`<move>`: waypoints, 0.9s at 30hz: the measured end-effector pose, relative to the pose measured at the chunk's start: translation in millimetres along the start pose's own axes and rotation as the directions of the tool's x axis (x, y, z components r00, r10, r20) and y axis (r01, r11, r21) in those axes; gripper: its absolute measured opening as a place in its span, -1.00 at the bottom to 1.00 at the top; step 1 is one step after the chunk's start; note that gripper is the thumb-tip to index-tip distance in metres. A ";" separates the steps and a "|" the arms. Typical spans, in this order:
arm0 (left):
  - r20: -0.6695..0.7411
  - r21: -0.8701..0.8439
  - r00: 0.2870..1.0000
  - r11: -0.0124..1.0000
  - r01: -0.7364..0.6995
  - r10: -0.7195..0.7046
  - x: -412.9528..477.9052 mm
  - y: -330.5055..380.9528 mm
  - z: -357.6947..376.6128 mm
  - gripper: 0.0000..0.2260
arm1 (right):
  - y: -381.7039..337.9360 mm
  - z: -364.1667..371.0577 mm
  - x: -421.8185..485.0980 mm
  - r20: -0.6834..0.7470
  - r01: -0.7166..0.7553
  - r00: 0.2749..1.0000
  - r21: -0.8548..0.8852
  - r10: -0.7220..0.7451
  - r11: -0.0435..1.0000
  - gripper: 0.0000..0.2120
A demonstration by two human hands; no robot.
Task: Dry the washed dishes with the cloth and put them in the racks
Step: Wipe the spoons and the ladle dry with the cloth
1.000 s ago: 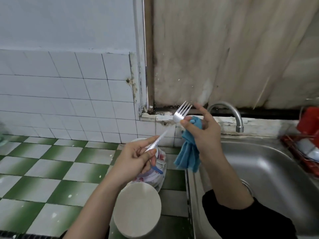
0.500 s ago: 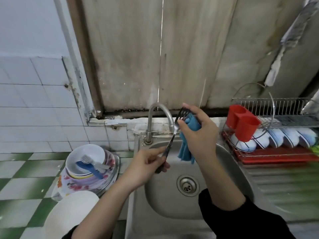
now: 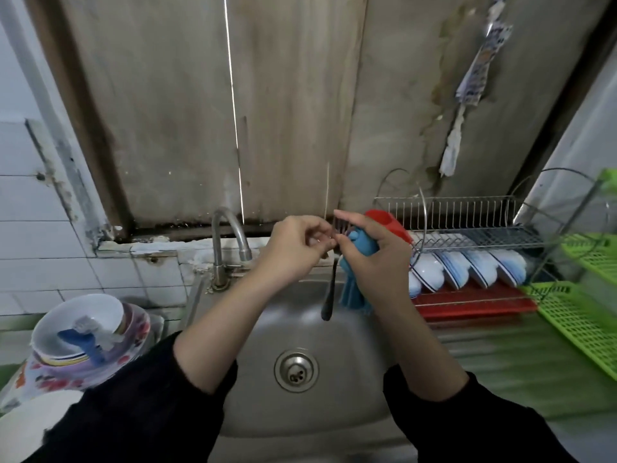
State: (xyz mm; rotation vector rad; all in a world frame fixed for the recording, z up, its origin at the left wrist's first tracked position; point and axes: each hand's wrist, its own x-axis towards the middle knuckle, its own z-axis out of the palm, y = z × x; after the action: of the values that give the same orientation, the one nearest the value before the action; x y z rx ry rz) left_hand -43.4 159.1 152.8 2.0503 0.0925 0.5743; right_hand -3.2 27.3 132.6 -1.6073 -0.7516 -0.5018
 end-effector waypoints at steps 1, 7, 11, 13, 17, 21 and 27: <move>-0.021 -0.008 1.000 1.000 0.000 0.000 4.8 0.7 7.5 -0.77 | 5.7 -6.4 3.5 -0.008 0.008 1.000 -0.007 -0.008 1.000 -0.60; -0.236 -0.206 0.971 0.979 -0.007 -0.043 50.7 11.4 30.9 -0.73 | 37.0 -42.8 31.8 -0.148 0.005 0.989 -0.142 -0.027 0.990 -0.58; -0.290 -0.174 0.957 0.983 -0.059 0.007 92.5 20.8 35.9 -0.71 | 60.9 -59.4 60.0 -0.207 -0.054 0.978 -0.320 -0.014 0.946 -0.66; -0.280 -0.140 0.959 0.987 -0.078 0.036 110.8 28.5 37.8 -0.71 | 73.5 -63.9 73.2 -0.188 -0.105 0.982 -0.434 0.024 0.895 -0.66; -0.284 -0.145 0.957 0.984 -0.099 0.055 142.0 41.7 44.4 -0.78 | 93.2 -68.4 90.8 -0.155 -0.204 0.978 -0.587 0.138 0.784 -0.58; -0.289 -0.169 0.957 0.982 -0.087 0.035 168.9 35.8 63.2 -0.76 | 103.7 -65.7 90.7 -0.135 -0.222 0.975 -0.600 0.176 0.769 -0.52; -0.248 -0.177 0.968 0.984 -0.002 -0.043 193.8 3.4 100.4 -0.80 | 108.4 -61.1 87.2 -0.191 -0.246 0.967 -0.551 0.167 0.797 -0.56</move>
State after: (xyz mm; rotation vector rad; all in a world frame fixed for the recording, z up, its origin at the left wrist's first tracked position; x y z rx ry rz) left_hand 171.3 134.0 183.2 1.7964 0.2056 0.7998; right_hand 140.3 -22.5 128.2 -2.1628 -0.3181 -0.7108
